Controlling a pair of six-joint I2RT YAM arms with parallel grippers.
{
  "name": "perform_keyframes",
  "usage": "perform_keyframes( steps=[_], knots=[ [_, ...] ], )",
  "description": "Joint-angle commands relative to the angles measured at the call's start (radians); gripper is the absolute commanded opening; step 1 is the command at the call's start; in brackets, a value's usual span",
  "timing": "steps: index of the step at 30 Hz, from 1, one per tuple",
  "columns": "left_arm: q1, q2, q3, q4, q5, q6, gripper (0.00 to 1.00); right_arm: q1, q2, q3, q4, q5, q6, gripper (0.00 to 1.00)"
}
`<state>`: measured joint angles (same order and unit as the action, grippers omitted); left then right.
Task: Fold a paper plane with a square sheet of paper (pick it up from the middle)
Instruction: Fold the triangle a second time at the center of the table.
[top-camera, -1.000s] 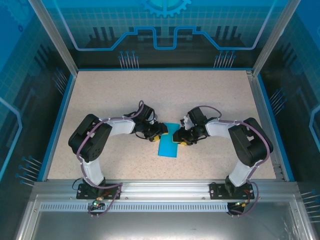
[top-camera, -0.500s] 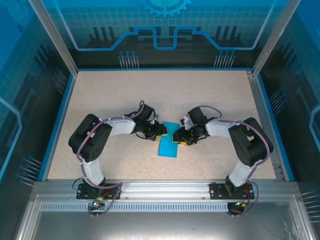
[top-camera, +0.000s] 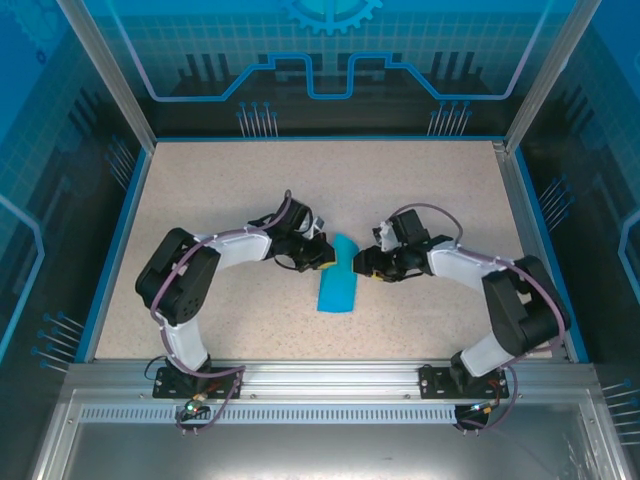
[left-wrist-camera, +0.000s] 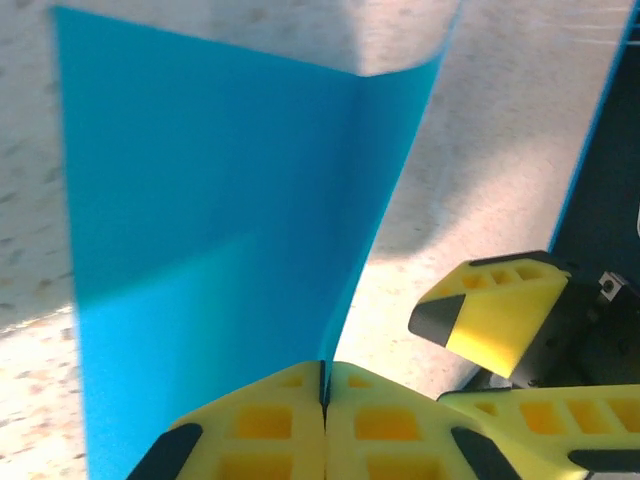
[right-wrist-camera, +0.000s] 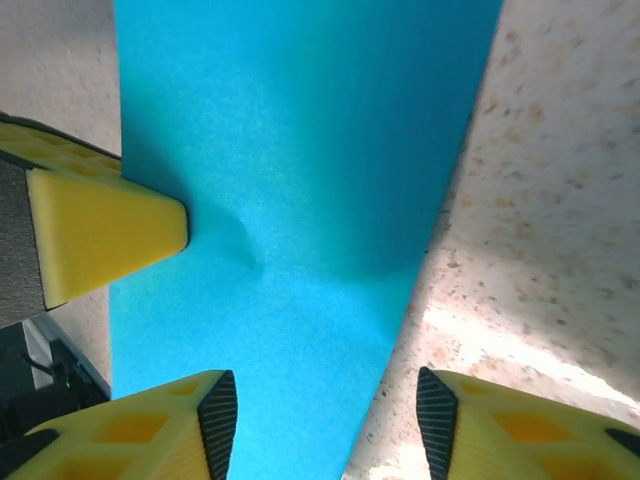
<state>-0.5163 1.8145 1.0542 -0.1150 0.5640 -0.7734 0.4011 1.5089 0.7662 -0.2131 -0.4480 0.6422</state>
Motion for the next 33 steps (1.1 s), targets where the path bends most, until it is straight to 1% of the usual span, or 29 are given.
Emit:
perform_keyframes(
  steps=[1, 4, 6, 8, 12, 14, 15, 19, 21, 23, 25, 27, 30, 33],
  knots=[
    [0.005, -0.065, 0.082, -0.089, 0.06, 0.096, 0.02, -0.025, -0.109, -0.016, -0.064, 0.09, -0.001, 0.59],
    [0.005, -0.103, 0.171, -0.232, 0.046, 0.183, 0.0, -0.037, -0.217, -0.026, -0.099, 0.167, -0.006, 0.66],
    [0.006, -0.119, 0.251, -0.351, 0.022, 0.248, 0.0, -0.048, -0.284, -0.03, -0.125, 0.221, -0.007, 0.75],
    [0.005, -0.124, 0.331, -0.459, 0.003, 0.304, 0.0, -0.061, -0.337, -0.034, -0.145, 0.258, -0.011, 0.81],
    [0.004, -0.113, 0.47, -0.618, -0.019, 0.386, 0.0, -0.08, -0.42, -0.049, -0.171, 0.324, -0.016, 0.91],
    [0.004, -0.094, 0.538, -0.698, -0.041, 0.416, 0.0, -0.086, -0.454, -0.064, -0.176, 0.355, -0.007, 0.94],
    [0.0, -0.081, 0.571, -0.743, -0.077, 0.435, 0.0, -0.088, -0.465, -0.07, -0.177, 0.364, -0.004, 0.94],
    [-0.013, -0.001, 0.674, -0.867, -0.142, 0.489, 0.0, -0.092, -0.486, -0.087, -0.181, 0.378, 0.006, 0.94],
    [-0.022, 0.036, 0.69, -0.874, -0.154, 0.478, 0.0, -0.093, -0.489, -0.094, -0.179, 0.38, 0.011, 0.94],
    [-0.028, 0.06, 0.671, -0.821, -0.108, 0.449, 0.0, -0.093, -0.495, -0.1, -0.17, 0.375, 0.014, 0.95],
    [-0.039, 0.078, 0.64, -0.764, -0.112, 0.416, 0.0, -0.092, -0.5, -0.112, -0.147, 0.361, 0.01, 0.95],
    [-0.051, 0.102, 0.601, -0.706, -0.111, 0.388, 0.0, -0.093, -0.5, -0.126, -0.104, 0.319, -0.006, 0.95],
    [-0.051, 0.114, 0.501, -0.556, -0.069, 0.313, 0.0, -0.092, -0.483, -0.126, -0.074, 0.231, -0.05, 0.94],
    [-0.051, 0.111, 0.441, -0.482, -0.073, 0.271, 0.0, -0.088, -0.453, -0.103, -0.09, 0.169, -0.083, 0.92]
  ],
)
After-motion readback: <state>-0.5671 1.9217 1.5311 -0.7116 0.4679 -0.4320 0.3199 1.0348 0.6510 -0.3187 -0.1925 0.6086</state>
